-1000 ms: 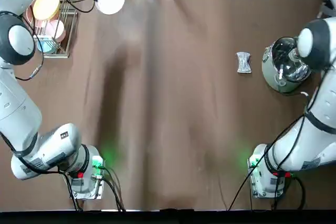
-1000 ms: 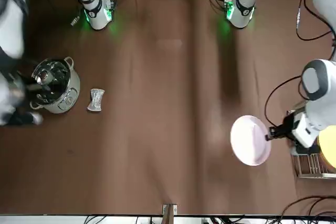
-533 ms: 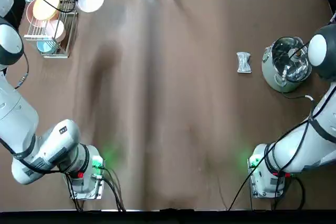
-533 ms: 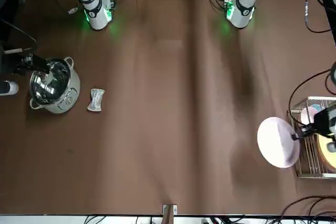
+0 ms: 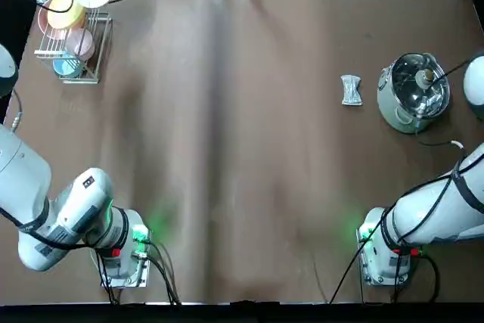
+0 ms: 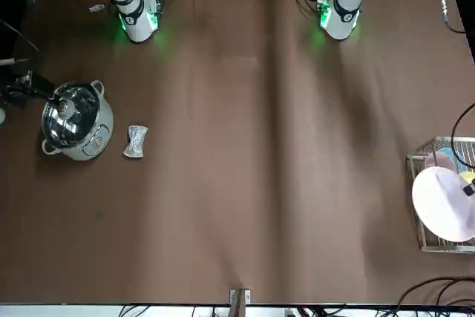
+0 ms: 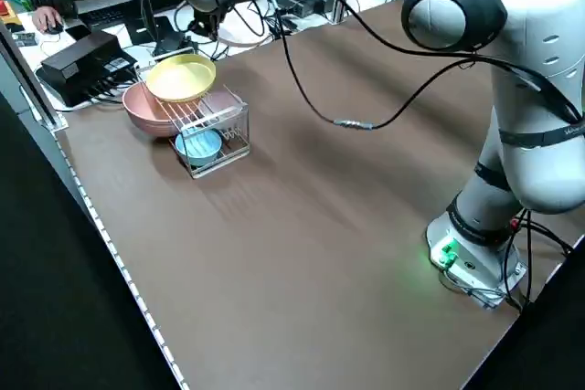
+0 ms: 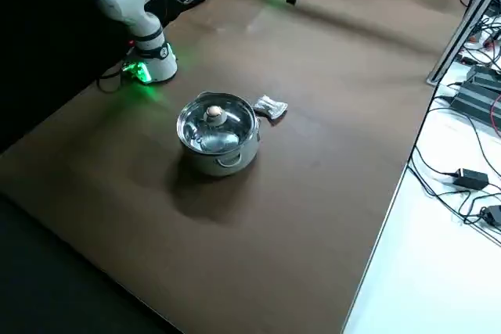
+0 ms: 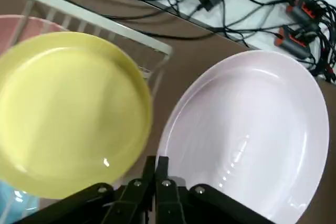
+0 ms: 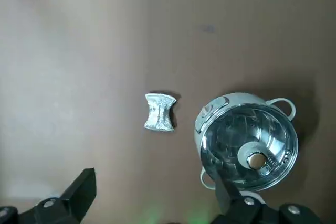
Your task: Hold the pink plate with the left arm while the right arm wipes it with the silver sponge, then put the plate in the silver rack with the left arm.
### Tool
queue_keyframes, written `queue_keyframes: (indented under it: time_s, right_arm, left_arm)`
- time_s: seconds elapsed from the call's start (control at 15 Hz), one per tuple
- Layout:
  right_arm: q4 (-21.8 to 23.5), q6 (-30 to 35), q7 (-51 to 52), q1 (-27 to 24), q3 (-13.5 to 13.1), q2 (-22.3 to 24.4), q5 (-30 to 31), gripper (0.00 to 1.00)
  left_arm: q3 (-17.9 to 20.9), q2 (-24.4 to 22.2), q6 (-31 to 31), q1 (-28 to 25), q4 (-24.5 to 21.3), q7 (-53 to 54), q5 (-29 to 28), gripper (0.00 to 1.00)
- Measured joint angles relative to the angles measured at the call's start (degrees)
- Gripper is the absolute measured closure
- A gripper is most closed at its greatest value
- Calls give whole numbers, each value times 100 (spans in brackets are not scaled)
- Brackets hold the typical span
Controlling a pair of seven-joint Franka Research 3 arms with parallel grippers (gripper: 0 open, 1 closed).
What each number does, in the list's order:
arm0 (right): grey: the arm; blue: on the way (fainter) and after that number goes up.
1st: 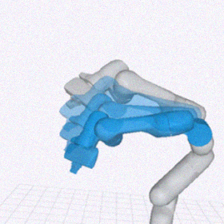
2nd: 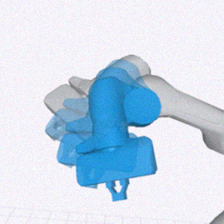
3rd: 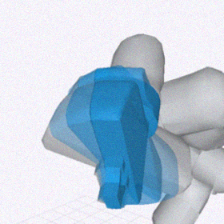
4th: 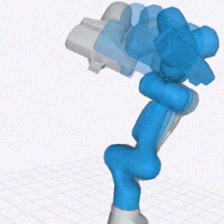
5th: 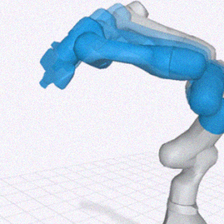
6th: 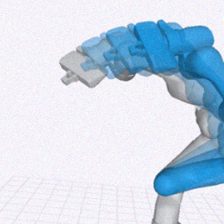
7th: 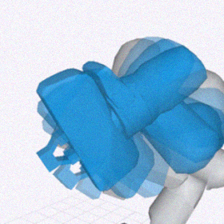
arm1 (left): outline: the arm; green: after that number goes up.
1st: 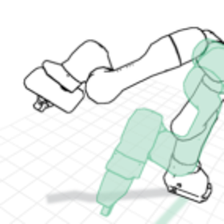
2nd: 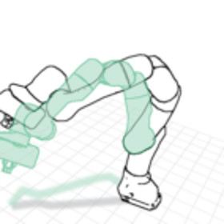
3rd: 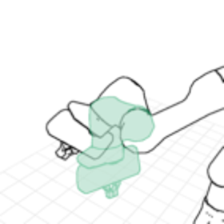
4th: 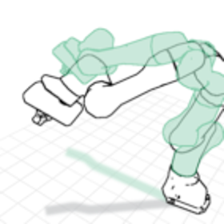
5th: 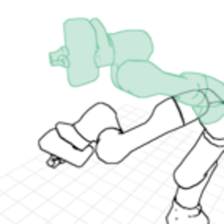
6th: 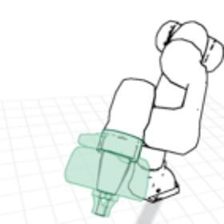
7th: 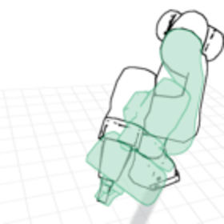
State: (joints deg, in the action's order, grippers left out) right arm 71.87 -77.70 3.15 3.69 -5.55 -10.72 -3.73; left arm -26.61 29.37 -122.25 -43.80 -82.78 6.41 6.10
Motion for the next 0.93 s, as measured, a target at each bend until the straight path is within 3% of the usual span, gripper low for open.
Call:
queue_keyframes:
  time_s: [0.33,0.6,0.93]
  right_arm:
    - [1198,-733,6,-186,149,707,47,0]
    - [1300,-750,6,-212,148,829,58,0]
    - [1298,-802,6,-216,150,844,58,0]
  left_arm:
    - [83,97,-148,-437,191,-708,85,97]
    - [108,451,-187,-774,384,-1221,89,97]
    - [97,722,-287,-764,430,-1446,90,97]
